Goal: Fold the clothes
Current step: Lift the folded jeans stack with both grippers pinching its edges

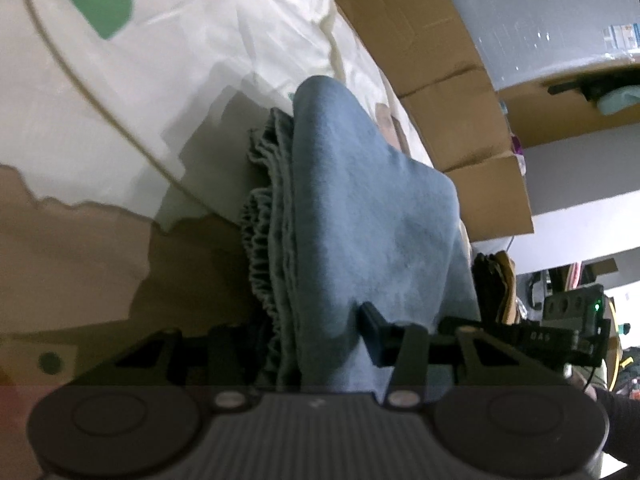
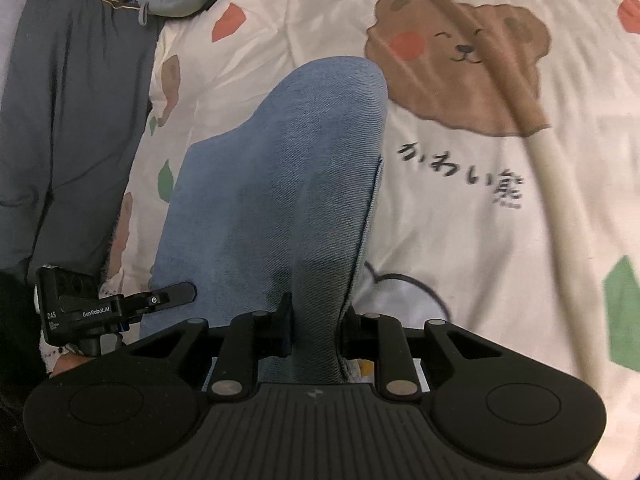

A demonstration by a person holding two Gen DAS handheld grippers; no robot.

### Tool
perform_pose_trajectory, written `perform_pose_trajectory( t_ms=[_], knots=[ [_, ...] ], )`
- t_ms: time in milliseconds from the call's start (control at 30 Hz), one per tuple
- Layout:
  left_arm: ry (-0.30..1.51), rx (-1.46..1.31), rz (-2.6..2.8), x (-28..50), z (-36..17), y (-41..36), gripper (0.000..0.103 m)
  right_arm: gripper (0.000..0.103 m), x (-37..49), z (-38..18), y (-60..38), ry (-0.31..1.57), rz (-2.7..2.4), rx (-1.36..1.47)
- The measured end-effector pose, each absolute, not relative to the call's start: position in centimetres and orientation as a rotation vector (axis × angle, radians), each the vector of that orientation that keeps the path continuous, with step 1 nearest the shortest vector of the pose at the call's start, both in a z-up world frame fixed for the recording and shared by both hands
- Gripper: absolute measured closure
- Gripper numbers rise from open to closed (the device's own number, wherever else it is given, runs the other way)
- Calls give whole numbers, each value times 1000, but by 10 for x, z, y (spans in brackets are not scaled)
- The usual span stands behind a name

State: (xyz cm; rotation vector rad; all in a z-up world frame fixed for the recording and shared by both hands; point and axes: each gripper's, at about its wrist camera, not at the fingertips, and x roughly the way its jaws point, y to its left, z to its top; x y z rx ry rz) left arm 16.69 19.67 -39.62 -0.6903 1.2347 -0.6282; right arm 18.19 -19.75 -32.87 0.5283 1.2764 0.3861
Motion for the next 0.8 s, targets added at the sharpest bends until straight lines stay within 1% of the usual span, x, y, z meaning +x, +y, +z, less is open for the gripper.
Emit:
perform_pose_trajectory(
  t_ms=[300, 533, 633, 667, 767, 800],
  knots=[
    [1262, -672, -678, 161, -398, 168, 55, 82, 166, -326, -233, 1282, 350, 507],
    [1293, -651, -733, 157, -400, 136, 56, 82, 144, -332, -270, 1273, 296, 566],
    [1304, -620, -731, 157, -400, 128, 54, 82, 136, -337, -284, 1271, 280, 590],
    [1311, -606, -729, 158, -399, 127, 52, 81, 133, -338, -288, 1270, 275, 599],
    [1337, -571, -724, 162, -395, 129, 47, 72, 128, -348, -294, 1270, 261, 586],
    [1340, -564, -724, 163, -393, 131, 42, 69, 127, -352, -297, 1266, 257, 589]
  ],
)
